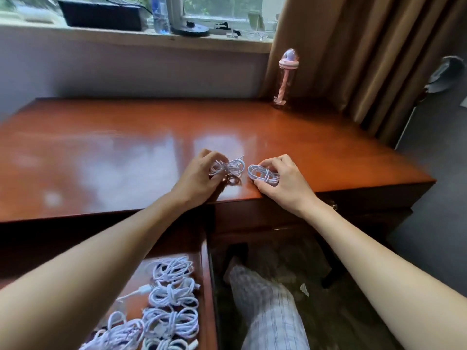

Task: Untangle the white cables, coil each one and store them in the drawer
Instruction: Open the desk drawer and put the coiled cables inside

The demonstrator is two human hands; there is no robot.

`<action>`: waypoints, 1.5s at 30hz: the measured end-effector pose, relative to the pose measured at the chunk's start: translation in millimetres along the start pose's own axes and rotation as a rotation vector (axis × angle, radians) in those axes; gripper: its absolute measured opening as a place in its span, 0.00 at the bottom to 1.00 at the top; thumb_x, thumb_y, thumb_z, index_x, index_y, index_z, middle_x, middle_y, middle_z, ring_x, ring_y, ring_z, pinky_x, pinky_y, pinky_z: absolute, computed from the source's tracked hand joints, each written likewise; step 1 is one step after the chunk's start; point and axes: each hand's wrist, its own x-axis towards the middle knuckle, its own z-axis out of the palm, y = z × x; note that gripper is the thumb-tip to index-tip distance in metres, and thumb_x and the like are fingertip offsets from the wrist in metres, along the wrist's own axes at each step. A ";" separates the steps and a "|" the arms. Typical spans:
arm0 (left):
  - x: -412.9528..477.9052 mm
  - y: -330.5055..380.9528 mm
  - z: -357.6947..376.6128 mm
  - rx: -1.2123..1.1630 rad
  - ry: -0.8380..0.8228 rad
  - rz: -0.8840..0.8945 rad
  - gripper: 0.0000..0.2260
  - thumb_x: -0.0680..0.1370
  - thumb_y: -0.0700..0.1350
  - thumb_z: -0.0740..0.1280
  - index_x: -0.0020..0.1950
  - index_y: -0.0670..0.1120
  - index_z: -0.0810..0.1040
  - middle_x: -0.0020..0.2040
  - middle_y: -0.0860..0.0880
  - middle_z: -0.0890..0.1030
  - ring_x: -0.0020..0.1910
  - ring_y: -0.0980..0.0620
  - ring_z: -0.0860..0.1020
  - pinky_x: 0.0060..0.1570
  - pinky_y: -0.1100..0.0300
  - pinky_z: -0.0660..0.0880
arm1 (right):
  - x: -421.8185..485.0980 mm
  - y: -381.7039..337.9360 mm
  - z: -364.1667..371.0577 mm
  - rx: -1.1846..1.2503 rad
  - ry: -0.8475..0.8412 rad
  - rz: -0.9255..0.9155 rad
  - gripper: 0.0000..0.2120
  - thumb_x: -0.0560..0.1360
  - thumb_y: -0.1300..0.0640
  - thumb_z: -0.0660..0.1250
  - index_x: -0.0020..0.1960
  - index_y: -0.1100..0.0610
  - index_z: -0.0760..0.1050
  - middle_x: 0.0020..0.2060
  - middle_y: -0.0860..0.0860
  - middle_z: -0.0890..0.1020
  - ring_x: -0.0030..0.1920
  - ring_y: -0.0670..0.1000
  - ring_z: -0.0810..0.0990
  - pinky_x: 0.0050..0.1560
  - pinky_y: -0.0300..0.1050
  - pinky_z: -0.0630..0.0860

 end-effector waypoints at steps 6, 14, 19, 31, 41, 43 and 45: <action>-76.3 -11.6 -60.7 -0.105 0.006 -0.015 0.08 0.79 0.45 0.72 0.58 0.50 0.82 0.55 0.51 0.77 0.55 0.54 0.79 0.61 0.51 0.77 | -30.9 -55.6 20.3 0.066 -0.119 -0.131 0.19 0.74 0.49 0.75 0.62 0.52 0.77 0.53 0.46 0.75 0.57 0.49 0.74 0.62 0.45 0.73; -151.8 -13.0 -118.7 -0.001 -0.016 -0.017 0.09 0.78 0.43 0.72 0.59 0.48 0.82 0.56 0.53 0.77 0.56 0.56 0.79 0.59 0.50 0.79 | -53.1 -111.9 53.1 0.073 -0.229 -0.276 0.18 0.75 0.48 0.74 0.62 0.52 0.78 0.51 0.44 0.75 0.54 0.45 0.70 0.58 0.39 0.67; -195.3 -20.7 -138.2 0.031 -0.049 -0.058 0.09 0.78 0.44 0.72 0.59 0.49 0.83 0.57 0.53 0.78 0.56 0.54 0.79 0.57 0.51 0.79 | -64.0 -135.8 70.1 0.092 -0.318 -0.337 0.18 0.75 0.47 0.74 0.62 0.51 0.78 0.52 0.45 0.76 0.55 0.46 0.73 0.60 0.38 0.70; -249.9 -48.3 -148.1 -0.034 -0.151 -0.299 0.10 0.76 0.46 0.76 0.56 0.53 0.83 0.53 0.55 0.82 0.51 0.53 0.80 0.54 0.58 0.78 | -73.6 -178.2 105.2 0.087 -0.417 -0.348 0.20 0.74 0.41 0.73 0.62 0.50 0.79 0.51 0.45 0.78 0.50 0.44 0.77 0.56 0.46 0.77; -247.6 -46.1 -142.3 -0.014 -0.198 -0.372 0.14 0.74 0.52 0.76 0.57 0.53 0.80 0.46 0.58 0.81 0.44 0.62 0.77 0.42 0.69 0.70 | -60.0 -191.9 130.7 0.008 -0.517 -0.324 0.21 0.77 0.42 0.70 0.67 0.49 0.77 0.57 0.45 0.76 0.55 0.45 0.77 0.61 0.45 0.75; -249.3 -45.2 -143.3 -0.065 -0.223 -0.408 0.14 0.75 0.51 0.76 0.59 0.52 0.80 0.47 0.59 0.81 0.41 0.63 0.78 0.40 0.70 0.71 | -58.6 -193.1 134.9 0.015 -0.538 -0.314 0.21 0.77 0.42 0.70 0.67 0.49 0.77 0.57 0.46 0.77 0.55 0.45 0.77 0.61 0.43 0.75; -250.3 -46.1 -144.9 -0.091 -0.242 -0.437 0.16 0.75 0.51 0.75 0.62 0.54 0.80 0.50 0.58 0.83 0.44 0.60 0.80 0.43 0.68 0.74 | -57.4 -195.1 138.6 0.015 -0.558 -0.307 0.22 0.77 0.42 0.70 0.67 0.50 0.77 0.57 0.46 0.77 0.56 0.45 0.77 0.61 0.42 0.74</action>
